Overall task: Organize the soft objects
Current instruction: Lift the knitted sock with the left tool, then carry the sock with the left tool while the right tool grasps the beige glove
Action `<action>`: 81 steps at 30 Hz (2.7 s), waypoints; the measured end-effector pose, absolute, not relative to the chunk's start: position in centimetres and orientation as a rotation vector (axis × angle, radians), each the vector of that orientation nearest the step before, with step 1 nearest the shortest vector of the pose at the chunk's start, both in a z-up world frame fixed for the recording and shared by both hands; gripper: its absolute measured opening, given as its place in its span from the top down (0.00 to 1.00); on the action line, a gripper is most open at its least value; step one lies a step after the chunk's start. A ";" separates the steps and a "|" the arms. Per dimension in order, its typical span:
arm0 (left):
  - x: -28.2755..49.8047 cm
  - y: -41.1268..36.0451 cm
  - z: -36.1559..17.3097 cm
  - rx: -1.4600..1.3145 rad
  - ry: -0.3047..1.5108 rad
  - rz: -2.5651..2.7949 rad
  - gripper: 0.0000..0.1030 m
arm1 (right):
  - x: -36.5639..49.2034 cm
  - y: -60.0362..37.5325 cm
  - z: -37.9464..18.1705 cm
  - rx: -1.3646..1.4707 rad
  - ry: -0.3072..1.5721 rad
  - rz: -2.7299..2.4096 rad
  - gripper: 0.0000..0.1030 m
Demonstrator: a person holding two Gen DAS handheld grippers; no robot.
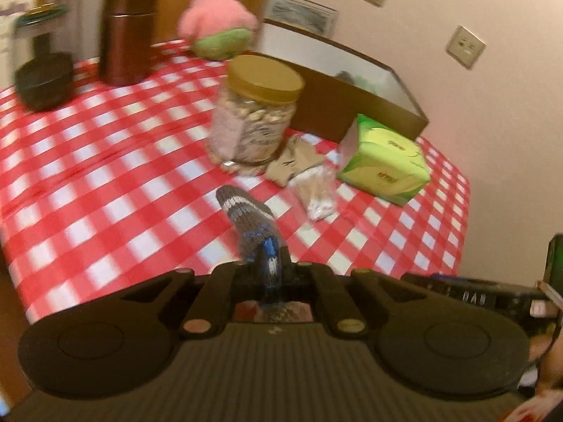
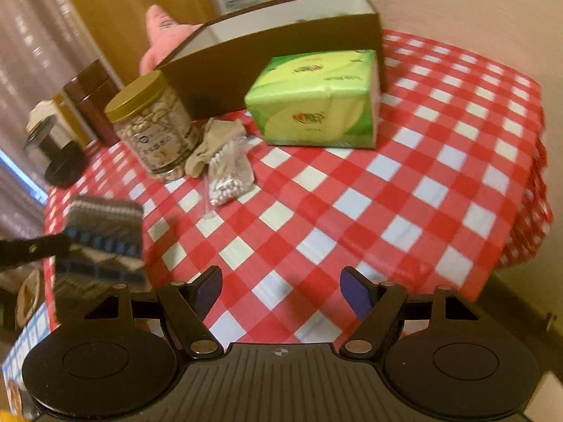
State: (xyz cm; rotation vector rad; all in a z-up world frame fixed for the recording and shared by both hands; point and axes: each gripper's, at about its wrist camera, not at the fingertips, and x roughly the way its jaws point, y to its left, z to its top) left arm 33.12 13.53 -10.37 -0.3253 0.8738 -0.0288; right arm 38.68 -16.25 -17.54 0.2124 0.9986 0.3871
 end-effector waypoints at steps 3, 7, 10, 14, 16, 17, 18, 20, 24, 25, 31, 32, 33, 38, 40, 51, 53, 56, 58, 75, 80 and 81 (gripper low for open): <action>30.9 14.1 -10.1 -0.327 0.899 0.028 0.96 | 38.8 -16.4 -17.4 0.204 1.001 0.444 0.28; 29.7 14.0 -11.9 -0.317 0.969 0.061 0.89 | 38.5 -15.8 -17.7 0.199 1.018 0.492 0.28; 30.0 13.6 -14.2 -0.284 0.989 0.085 0.63 | 38.2 -15.2 -18.1 0.189 1.031 0.506 0.28; 30.7 13.1 -16.7 -0.189 1.031 0.114 0.60 | 37.6 -14.6 -18.1 0.170 1.049 0.496 0.28; 30.9 13.2 -17.1 -0.186 1.027 0.093 0.60 | 37.3 -14.5 -17.9 0.161 1.049 0.502 0.28; 31.0 13.1 -17.3 -0.173 1.028 0.090 0.61 | 37.2 -14.4 -17.9 0.154 1.049 0.498 0.28; 31.3 13.0 -17.4 -0.155 1.028 0.087 0.61 | 37.1 -14.3 -17.9 0.149 1.052 0.490 0.28; 31.5 12.7 -17.6 -0.113 1.033 0.083 0.61 | 37.2 -14.0 -17.9 0.158 1.060 0.480 0.28; 31.5 12.0 -18.0 -0.029 1.043 0.078 0.61 | 37.6 -13.0 -17.8 0.144 1.056 0.490 0.28; 31.6 11.7 -18.1 -0.006 1.044 0.078 0.61 | 37.8 -12.7 -17.7 0.142 1.055 0.493 0.28; 31.8 10.7 -19.1 0.118 1.011 0.094 0.77 | 39.2 -11.2 -17.7 0.133 1.045 0.511 0.28; 31.8 11.1 -19.0 0.104 1.010 0.093 0.82 | 39.5 -11.0 -17.8 0.130 1.044 0.515 0.28; 31.9 11.6 -18.9 0.084 1.010 0.091 0.86 | 39.7 -10.9 -17.8 0.125 1.041 0.519 0.28; 31.8 13.5 -17.7 0.028 0.979 0.069 0.89 | 40.9 -10.3 -18.1 0.108 1.041 0.527 0.28; 31.6 13.7 -17.3 0.046 0.964 0.069 0.89 | 41.3 -10.1 -18.3 0.104 1.041 0.529 0.28; 30.9 14.5 -17.4 -0.068 1.046 0.227 0.48 | 42.2 -9.0 -19.0 0.092 1.060 0.556 0.28; 30.8 15.0 -17.7 -0.074 1.063 0.259 0.39 | 42.2 -8.9 -19.2 0.101 1.065 0.554 0.28; 30.9 15.7 -18.5 -0.085 1.085 0.290 0.33 | 42.2 -8.9 -19.3 0.098 1.069 0.553 0.28; 30.9 16.3 -18.9 -0.134 1.092 0.288 0.31 | 42.2 -8.9 -19.3 0.103 1.066 0.557 0.28; 35.7 20.6 -14.7 -0.149 0.899 0.281 0.79 | 47.2 -4.3 -17.7 -0.165 0.767 0.648 0.28; 37.7 21.4 -14.2 -0.154 0.882 0.278 0.79 | 50.1 -2.2 -18.9 -0.204 0.758 0.614 0.36; 37.9 21.5 -14.3 -0.154 0.883 0.277 0.79 | 50.5 -1.9 -19.3 -0.209 0.766 0.612 0.41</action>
